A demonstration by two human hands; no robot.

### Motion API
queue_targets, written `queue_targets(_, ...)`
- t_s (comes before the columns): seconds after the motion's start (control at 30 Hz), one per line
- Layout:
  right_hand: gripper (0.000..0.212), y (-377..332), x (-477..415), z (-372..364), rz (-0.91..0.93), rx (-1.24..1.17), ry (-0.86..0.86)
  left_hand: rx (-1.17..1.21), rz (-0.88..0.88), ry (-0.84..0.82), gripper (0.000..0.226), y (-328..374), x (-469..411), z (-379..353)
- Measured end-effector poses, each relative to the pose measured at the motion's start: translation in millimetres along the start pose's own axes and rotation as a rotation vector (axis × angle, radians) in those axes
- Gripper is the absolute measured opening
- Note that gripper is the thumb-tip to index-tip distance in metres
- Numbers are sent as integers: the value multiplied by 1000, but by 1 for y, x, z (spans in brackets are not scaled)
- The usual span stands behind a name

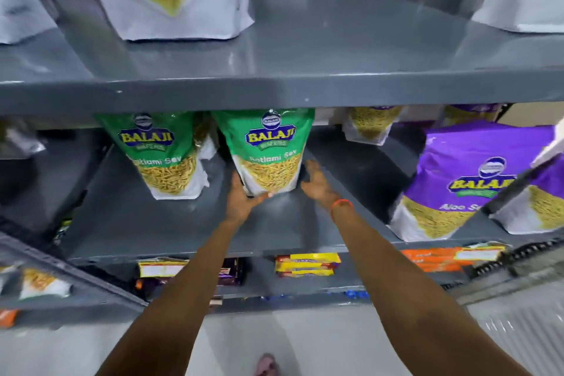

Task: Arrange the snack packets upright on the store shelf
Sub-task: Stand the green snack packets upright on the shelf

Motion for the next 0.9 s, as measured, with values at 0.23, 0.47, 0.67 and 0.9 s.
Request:
queue_targets(0.23, 46, 6, -6, -16, -3, -159, -88, 11, 34, -41, 78, -4, 2, 8)
queue_targets(0.47, 36, 34, 61, -7, 52, -208, -73, -72, 33, -66, 55, -7, 64, 10)
queue_targets(0.67, 39, 51, 103, -5, 78, -284, -39, -32, 57, -76, 48, -7, 105, 7)
queue_targets(0.9, 45, 55, 115, -11, 79, -285, 4, -7, 73, -64, 49, -2, 116, 5)
Point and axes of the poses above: each hand's wrist, its own x-axis away from the middle knuckle, its own z-axis out of the back of the hand, y = z × x, the point moved 7 cm from there along -x, towards the middle knuckle, and after that the axes turned 6 degrees about -z, right-handed, at the moved point
